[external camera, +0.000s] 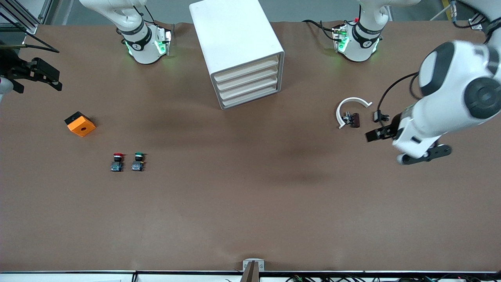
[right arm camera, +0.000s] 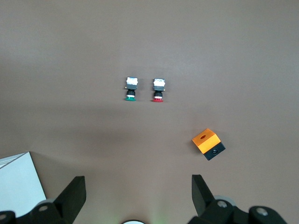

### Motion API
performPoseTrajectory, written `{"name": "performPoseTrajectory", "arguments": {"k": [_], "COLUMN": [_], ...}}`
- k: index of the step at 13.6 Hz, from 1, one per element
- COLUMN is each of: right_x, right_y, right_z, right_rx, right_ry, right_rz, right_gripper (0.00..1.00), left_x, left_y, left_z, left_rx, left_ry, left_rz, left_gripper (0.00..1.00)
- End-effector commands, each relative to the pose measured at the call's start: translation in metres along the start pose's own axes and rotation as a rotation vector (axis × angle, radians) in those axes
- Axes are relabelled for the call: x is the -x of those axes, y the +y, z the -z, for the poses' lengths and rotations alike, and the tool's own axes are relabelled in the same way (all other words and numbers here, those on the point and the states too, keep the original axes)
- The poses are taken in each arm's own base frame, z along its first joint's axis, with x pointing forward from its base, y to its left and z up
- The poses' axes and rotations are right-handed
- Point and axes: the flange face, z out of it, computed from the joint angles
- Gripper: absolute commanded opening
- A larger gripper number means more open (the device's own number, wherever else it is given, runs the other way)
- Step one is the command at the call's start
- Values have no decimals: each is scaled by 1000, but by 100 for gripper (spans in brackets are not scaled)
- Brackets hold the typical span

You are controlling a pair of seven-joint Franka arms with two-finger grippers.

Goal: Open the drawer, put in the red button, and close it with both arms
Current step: 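Move the left gripper toward the white drawer cabinet's handle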

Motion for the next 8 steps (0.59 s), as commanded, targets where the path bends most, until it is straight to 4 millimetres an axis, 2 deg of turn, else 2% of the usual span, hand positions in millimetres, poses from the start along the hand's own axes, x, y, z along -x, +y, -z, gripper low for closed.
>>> {"name": "performPoseTrajectory", "arguments": {"k": [1,3,5,8], "right_x": [-3,-3,-4,-5], "right_y": [2,2,-2,-2], "right_z": [4,4,3,3], "right_rx": [17,15,17,17], "right_ry": [4,4,4,3], "right_rz": [6,6,13,13], "right_gripper": [100,100,100,100], "left_x": [-10,-7,-5,0], "left_y": [35,73,102,126], "left_z": [-28,-68,-98,-136], "left_rx": [8,-12,-13,-7], "left_ry": [-15,-37,-57,-186], "left_rz": [102,237,407,723], "left_gripper": [100,100,100,100]}}
